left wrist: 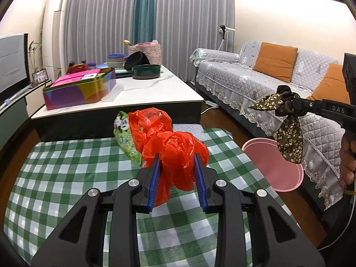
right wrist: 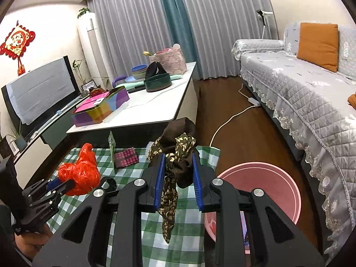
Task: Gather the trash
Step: 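Carry the orange bag and floral scarf over the pink bin and release both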
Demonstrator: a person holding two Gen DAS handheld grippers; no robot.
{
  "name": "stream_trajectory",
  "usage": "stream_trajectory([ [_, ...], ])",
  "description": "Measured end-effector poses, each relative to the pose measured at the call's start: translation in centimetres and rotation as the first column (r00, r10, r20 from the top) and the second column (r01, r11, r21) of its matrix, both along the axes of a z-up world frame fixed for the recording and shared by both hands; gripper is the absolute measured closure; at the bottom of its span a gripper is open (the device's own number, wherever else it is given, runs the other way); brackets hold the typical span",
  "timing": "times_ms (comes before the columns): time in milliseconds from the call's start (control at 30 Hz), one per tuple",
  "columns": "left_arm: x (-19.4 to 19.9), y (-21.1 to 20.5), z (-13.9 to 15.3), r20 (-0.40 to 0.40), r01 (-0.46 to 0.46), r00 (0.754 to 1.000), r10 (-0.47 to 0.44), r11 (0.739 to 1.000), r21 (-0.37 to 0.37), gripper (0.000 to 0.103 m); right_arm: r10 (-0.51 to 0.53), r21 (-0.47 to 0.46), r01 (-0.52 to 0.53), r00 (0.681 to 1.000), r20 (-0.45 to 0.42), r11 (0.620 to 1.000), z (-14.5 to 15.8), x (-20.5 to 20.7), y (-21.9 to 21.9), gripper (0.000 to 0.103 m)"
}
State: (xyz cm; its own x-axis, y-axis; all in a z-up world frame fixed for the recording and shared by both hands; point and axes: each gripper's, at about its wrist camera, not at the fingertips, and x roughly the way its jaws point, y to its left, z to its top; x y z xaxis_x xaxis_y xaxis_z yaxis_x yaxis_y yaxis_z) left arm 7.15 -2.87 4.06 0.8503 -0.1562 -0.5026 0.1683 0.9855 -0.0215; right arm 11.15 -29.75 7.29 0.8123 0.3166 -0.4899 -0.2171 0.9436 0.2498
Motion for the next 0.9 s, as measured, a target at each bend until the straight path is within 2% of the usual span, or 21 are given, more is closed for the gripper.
stream_trajectory([
  [900,1.6,-6.7,-0.9,-0.012,0.123,0.992,-0.123,0.992,-0.002,0.074,-0.133,0.005,0.133,0.991,-0.004,0.991,-0.7,-1.0,-7.1,0.079],
])
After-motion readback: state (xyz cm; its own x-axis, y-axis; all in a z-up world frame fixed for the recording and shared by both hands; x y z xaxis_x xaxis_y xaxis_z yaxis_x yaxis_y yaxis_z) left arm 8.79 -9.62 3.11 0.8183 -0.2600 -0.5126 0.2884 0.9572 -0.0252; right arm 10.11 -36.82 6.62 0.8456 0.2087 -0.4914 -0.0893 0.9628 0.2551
